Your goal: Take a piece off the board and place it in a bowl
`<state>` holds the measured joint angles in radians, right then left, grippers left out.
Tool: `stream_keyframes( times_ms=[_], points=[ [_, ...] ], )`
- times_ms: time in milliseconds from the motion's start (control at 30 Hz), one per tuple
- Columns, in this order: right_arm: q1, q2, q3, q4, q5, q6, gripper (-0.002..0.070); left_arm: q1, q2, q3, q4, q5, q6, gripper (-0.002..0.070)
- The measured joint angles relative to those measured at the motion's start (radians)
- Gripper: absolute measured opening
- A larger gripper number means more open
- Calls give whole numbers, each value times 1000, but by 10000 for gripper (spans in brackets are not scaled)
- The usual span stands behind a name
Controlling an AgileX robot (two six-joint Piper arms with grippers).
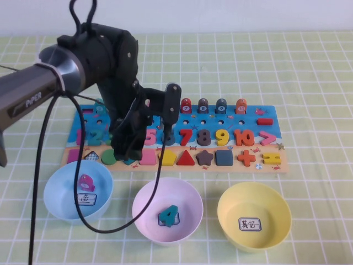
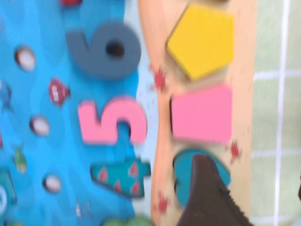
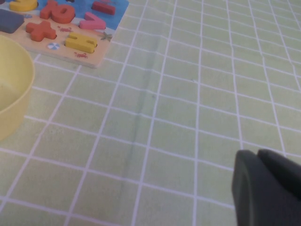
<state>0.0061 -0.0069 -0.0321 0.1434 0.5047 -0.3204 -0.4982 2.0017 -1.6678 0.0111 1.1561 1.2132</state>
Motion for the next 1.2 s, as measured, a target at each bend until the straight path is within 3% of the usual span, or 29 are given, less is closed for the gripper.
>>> stream_keyframes(
  times_ms=[267, 1200],
  points=[
    [0, 0, 0, 0, 0, 0, -17, 45, 0, -2, -152, -36, 77, 357],
    [0, 0, 0, 0, 0, 0, -17, 49, 66, -2, -163, -79, 81, 357]
  ],
)
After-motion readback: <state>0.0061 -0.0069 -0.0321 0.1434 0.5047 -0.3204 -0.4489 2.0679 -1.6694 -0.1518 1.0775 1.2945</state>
